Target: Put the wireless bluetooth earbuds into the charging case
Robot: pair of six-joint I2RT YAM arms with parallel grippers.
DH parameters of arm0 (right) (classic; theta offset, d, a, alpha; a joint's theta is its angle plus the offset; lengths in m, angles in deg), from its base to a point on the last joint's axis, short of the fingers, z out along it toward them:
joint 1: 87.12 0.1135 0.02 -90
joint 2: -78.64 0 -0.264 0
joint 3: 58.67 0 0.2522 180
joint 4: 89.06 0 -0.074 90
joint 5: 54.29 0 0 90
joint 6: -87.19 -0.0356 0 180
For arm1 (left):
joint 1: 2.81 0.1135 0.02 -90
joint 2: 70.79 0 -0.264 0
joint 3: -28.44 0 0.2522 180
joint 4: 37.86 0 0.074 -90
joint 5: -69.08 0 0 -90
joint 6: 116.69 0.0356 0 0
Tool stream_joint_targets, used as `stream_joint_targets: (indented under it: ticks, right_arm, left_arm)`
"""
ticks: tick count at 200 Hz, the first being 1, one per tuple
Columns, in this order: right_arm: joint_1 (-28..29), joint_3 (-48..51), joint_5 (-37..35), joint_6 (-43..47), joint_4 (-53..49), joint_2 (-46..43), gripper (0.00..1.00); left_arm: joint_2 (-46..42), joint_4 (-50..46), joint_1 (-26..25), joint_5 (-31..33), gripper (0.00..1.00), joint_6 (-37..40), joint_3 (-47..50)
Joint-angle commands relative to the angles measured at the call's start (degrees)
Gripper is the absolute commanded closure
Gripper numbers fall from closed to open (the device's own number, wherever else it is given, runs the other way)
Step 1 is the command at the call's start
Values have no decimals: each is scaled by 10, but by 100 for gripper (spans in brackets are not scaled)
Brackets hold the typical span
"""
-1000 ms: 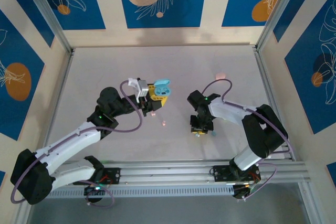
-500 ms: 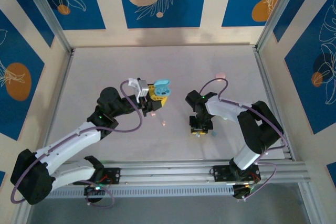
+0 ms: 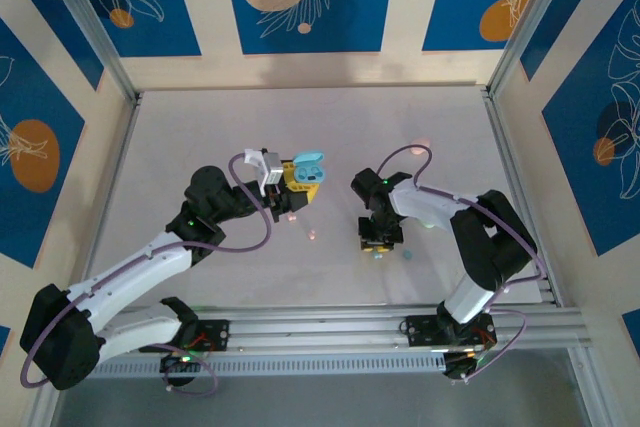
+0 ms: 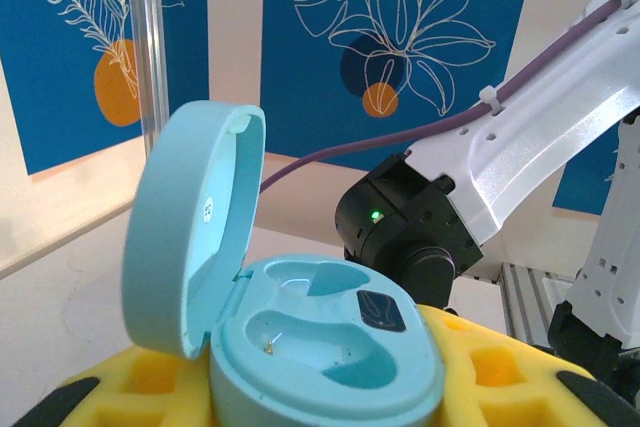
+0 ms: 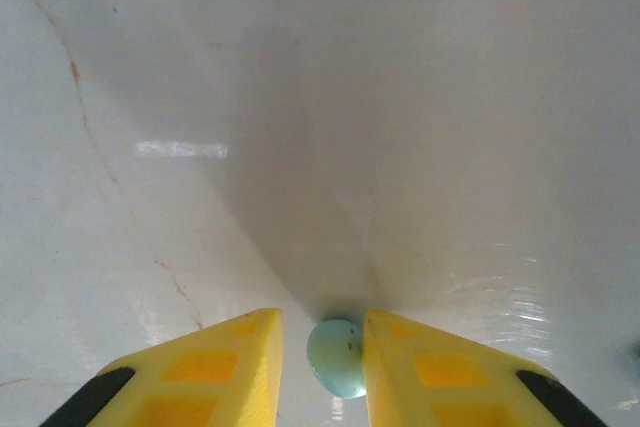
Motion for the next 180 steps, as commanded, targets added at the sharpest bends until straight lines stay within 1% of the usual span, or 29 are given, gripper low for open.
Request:
stream_joint_targets:
  ticks: [1, 50, 76, 116, 180]
  right_arm:
    - [2, -10, -7, 3, -19, 10, 71]
    - [1, -6, 5, 1, -27, 10, 70]
    - [1, -6, 12, -1, -34, 10, 68]
    - [1, -13, 21, -12, -50, 2, 68]
    - [-8, -11, -2, 3, -36, 2, 68]
  left_arm:
    - [-10, -7, -5, 3, 75, 17, 1]
    - [-11, -10, -5, 3, 74, 19, -2]
    - [-11, -10, -5, 3, 75, 19, -1]
    - [-7, -7, -5, 2, 75, 18, -2]
    - [-2, -3, -5, -2, 74, 15, -4]
